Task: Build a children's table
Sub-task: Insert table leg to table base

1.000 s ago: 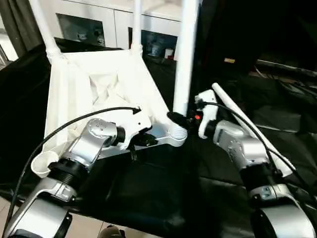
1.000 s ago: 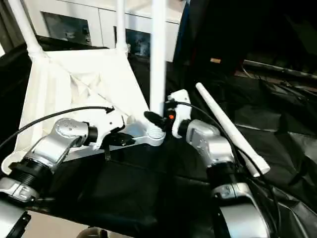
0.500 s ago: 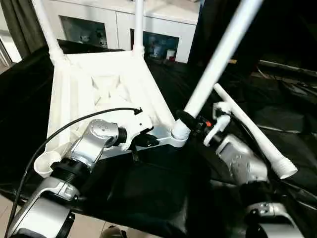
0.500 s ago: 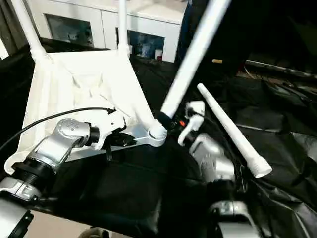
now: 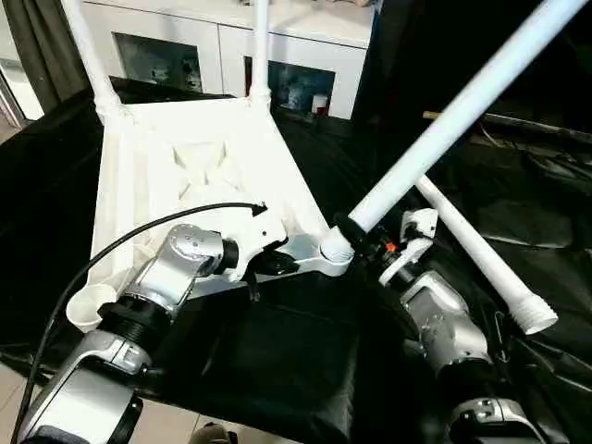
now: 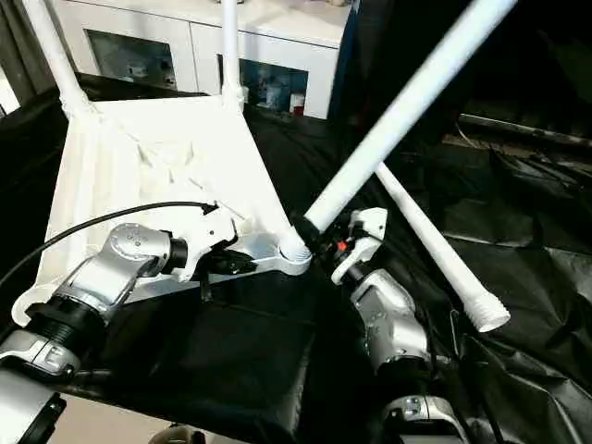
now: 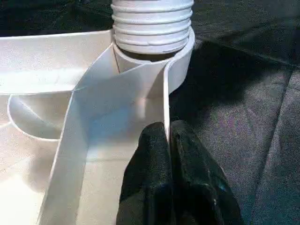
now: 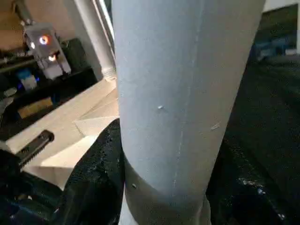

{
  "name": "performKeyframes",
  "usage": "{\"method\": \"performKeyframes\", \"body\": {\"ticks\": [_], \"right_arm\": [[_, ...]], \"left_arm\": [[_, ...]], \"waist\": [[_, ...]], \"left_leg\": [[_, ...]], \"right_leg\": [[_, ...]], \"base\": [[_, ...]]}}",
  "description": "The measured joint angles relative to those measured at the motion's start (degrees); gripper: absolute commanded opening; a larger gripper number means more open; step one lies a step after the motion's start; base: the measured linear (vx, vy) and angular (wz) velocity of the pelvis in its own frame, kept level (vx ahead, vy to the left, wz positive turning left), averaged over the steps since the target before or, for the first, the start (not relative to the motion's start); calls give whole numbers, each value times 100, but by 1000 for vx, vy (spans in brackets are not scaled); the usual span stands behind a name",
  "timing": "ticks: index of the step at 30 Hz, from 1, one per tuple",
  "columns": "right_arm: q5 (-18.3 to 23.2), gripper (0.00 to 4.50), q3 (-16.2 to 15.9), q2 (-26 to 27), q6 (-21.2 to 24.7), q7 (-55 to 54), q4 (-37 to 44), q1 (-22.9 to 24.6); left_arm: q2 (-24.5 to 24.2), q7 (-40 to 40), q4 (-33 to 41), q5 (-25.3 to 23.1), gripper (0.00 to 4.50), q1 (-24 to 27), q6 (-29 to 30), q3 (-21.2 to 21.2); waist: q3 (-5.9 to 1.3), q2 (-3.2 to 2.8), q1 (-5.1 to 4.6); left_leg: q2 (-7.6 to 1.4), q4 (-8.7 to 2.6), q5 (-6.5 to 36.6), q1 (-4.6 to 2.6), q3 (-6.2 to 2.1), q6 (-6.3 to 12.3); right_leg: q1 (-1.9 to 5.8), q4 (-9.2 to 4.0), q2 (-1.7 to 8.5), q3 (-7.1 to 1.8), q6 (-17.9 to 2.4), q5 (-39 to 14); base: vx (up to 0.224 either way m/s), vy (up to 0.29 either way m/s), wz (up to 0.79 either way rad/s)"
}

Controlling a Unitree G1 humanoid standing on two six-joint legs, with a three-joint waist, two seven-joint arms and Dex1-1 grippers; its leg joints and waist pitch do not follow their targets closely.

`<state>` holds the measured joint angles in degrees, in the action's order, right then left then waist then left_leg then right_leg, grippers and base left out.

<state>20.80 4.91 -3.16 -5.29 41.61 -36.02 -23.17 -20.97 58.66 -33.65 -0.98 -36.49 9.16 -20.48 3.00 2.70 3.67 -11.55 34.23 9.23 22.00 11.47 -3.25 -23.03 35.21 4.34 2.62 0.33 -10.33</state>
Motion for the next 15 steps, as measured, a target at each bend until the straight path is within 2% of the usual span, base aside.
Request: {"method": "performKeyframes", "body": {"ticks": [4, 8, 15], "right_arm": [[-425, 189, -333, -232, -302, 28, 123, 27], [-709, 189, -515, -377, -515, 100, 163, 53], [-802, 189, -672, -524, -359, 285, 94, -141]], "left_arm": [[11, 2, -41, -4, 0, -14, -36, 0], [13, 2, -64, -10, 0, -22, -55, 0], [-10, 69, -75, -14, 0, -23, -101, 0]], "waist": [[-1, -1, -1], [-1, -1, -5], [-1, 2, -30]], "left_leg": [[0, -3, 0, 0, 0, 0], [0, -5, 0, 0, 0, 0], [0, -6, 1, 1, 0, 1]], "right_leg": [[0, -5, 0, 1, 1, 0], [1, -10, 0, 1, 2, -1], [2, -22, 0, 1, 3, -2]], "base": [[0, 0, 0], [0, 0, 0], [0, 0, 0]]}}
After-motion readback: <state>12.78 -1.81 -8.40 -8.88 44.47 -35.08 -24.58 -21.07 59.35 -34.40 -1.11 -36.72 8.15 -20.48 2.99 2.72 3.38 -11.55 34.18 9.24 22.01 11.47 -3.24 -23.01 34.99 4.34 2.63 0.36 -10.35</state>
